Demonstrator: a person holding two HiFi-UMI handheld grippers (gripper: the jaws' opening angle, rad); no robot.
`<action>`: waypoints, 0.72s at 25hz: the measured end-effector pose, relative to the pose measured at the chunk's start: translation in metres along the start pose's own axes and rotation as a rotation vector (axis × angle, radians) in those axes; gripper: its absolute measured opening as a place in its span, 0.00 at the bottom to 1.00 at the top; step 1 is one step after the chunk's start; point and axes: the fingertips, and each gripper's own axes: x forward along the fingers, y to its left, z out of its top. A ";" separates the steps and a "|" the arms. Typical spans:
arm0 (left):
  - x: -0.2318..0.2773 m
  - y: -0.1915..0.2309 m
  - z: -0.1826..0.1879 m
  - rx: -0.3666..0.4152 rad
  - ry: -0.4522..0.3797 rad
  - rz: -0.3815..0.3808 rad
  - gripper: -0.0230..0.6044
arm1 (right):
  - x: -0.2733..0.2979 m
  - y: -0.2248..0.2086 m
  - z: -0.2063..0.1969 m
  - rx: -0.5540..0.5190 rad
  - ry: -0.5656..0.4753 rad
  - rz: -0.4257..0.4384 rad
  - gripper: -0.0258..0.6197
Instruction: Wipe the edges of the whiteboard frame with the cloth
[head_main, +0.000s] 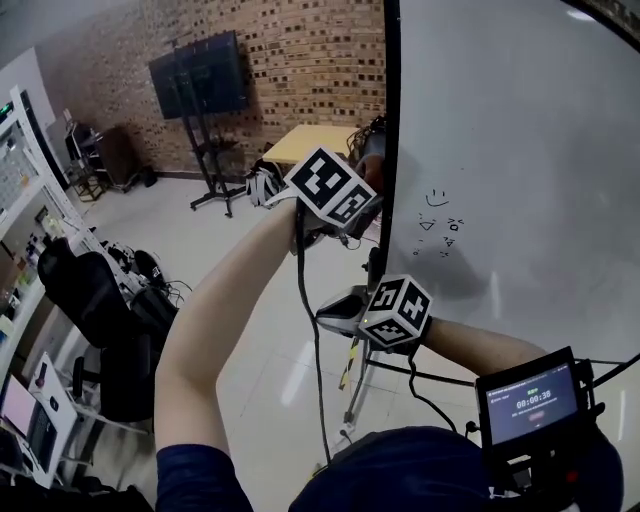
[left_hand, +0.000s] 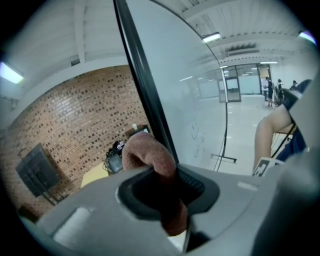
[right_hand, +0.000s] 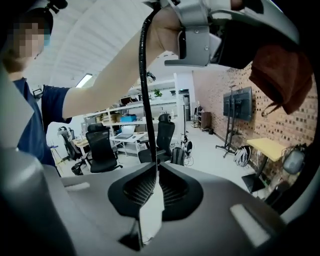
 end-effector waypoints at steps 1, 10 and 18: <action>-0.007 0.003 0.008 0.001 -0.018 0.006 0.15 | -0.002 -0.001 0.007 -0.017 0.002 -0.009 0.08; -0.054 0.036 0.071 0.067 -0.083 0.099 0.15 | -0.030 -0.020 0.079 -0.045 -0.043 -0.078 0.08; -0.072 0.048 0.096 0.100 -0.097 0.139 0.15 | -0.070 -0.042 0.133 -0.153 -0.093 -0.180 0.07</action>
